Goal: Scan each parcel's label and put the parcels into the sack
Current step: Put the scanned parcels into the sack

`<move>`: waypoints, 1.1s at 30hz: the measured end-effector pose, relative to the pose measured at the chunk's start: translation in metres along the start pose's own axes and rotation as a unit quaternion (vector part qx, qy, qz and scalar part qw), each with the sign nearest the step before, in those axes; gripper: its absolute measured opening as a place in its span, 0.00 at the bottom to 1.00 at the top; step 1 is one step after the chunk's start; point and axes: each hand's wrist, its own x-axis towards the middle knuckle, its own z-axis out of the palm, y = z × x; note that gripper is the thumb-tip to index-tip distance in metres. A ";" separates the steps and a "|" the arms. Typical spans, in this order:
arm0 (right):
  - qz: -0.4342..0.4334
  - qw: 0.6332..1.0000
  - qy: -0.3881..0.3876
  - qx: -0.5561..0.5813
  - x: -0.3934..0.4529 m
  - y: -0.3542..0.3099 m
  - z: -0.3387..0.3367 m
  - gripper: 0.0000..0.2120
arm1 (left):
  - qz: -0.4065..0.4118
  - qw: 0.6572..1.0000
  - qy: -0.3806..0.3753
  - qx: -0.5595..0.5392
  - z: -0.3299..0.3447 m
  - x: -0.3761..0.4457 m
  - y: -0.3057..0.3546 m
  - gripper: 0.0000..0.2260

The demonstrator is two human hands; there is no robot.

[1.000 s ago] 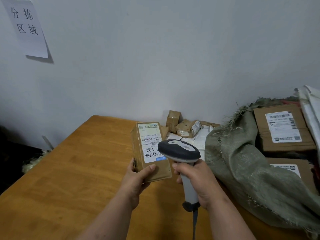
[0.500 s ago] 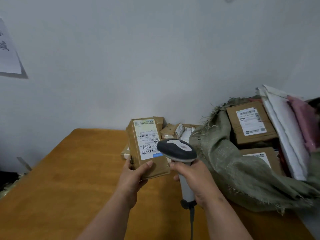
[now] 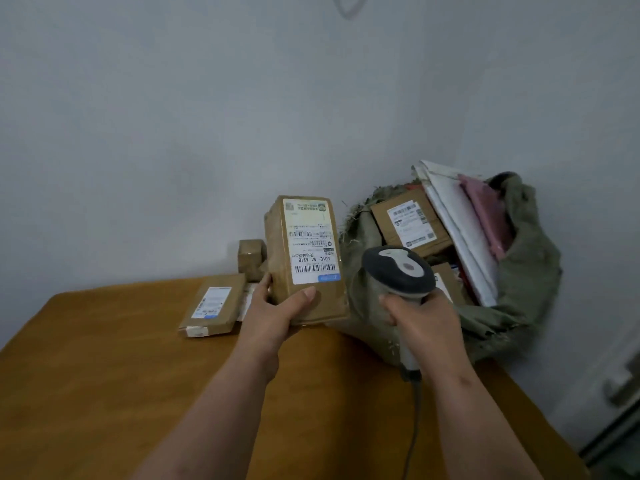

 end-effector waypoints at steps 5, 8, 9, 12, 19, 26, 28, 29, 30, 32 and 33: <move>0.000 1.000 0.010 0.024 0.025 0.015 -0.046 0.12 | 0.016 0.999 -0.034 0.028 0.054 0.004 0.015 0.53; 0.055 0.996 -0.053 0.037 0.041 0.028 -0.067 0.20 | 0.021 0.997 -0.046 0.051 0.090 0.009 0.022 0.55; 0.069 0.994 -0.077 0.041 0.046 0.033 -0.072 0.20 | 0.023 0.997 -0.043 0.057 0.102 0.012 0.024 0.54; 0.081 0.988 -0.105 0.079 0.062 0.048 -0.086 0.14 | 0.014 0.997 -0.019 0.073 0.137 0.024 0.029 0.52; 0.100 0.955 -0.132 0.245 0.093 0.065 -0.121 0.23 | -0.007 0.999 0.053 -0.010 0.213 0.063 0.029 0.39; 0.046 0.942 -0.208 0.257 0.110 0.068 -0.133 0.29 | -0.046 0.975 0.017 0.216 0.249 0.080 -0.003 0.44; 0.049 0.945 -0.184 0.265 0.118 0.066 -0.135 0.28 | -0.058 0.917 0.030 0.393 0.242 0.083 -0.013 0.38; 0.053 0.946 -0.172 0.271 0.122 0.066 -0.135 0.29 | -0.058 0.899 0.028 0.434 0.239 0.084 -0.013 0.35; 0.057 0.946 -0.163 0.275 0.124 0.066 -0.134 0.31 | -0.048 0.888 0.019 0.456 0.236 0.085 -0.011 0.31; 0.063 0.946 -0.156 0.276 0.127 0.067 -0.129 0.30 | -0.007 0.868 -0.006 0.497 0.233 0.083 -0.003 0.22; 0.066 0.948 -0.155 0.270 0.128 0.068 -0.126 0.27 | 0.013 0.857 -0.016 0.515 0.232 0.082 0.000 0.19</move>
